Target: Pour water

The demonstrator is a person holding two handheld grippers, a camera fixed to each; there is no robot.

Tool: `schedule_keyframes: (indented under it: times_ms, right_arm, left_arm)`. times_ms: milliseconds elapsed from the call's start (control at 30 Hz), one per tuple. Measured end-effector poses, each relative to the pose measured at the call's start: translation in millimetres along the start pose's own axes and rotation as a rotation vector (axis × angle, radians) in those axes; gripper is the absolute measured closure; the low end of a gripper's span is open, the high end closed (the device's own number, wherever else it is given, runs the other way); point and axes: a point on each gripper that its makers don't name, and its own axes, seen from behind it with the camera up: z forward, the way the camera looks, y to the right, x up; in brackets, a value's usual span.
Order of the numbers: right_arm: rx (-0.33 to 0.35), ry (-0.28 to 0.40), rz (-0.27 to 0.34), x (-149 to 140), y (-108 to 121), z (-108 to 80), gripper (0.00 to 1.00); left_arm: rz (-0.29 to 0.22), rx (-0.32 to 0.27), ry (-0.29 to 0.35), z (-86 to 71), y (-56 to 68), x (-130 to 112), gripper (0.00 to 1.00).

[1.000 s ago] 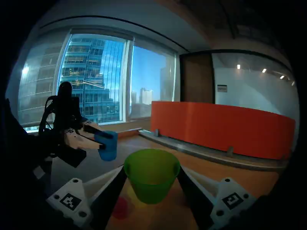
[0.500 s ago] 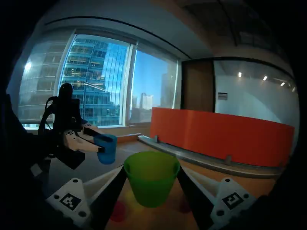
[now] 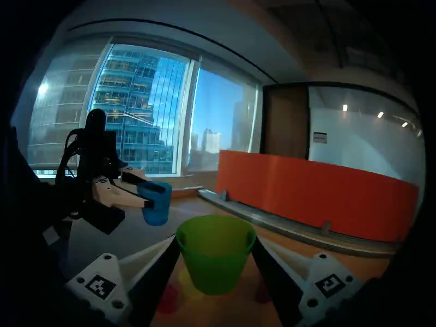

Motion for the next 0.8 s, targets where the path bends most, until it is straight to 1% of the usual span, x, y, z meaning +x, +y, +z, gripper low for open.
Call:
schedule_keyframes:
  times_ms: [167, 300, 533, 800]
  right_arm:
    - [0.010, -0.012, -0.021, -6.0, -5.3, 4.6, 0.09]
    - [0.036, -0.017, -0.017, -8.2, -14.9, 9.2, 0.09]
    - [0.074, -0.021, -0.003, -12.6, -27.6, 17.0, 0.09]
    - [0.117, -0.016, 0.015, -13.6, -43.4, 24.9, 0.09]
  left_arm:
    - [0.055, 0.032, 0.014, 0.3, -5.3, 9.9, 0.14]
    - [0.096, 0.049, 0.021, 0.7, -6.8, 18.5, 0.14]
    - [0.178, 0.066, 0.037, 1.0, -4.2, 36.7, 0.14]
    - [0.271, 0.078, 0.051, 3.3, 1.4, 55.1, 0.14]
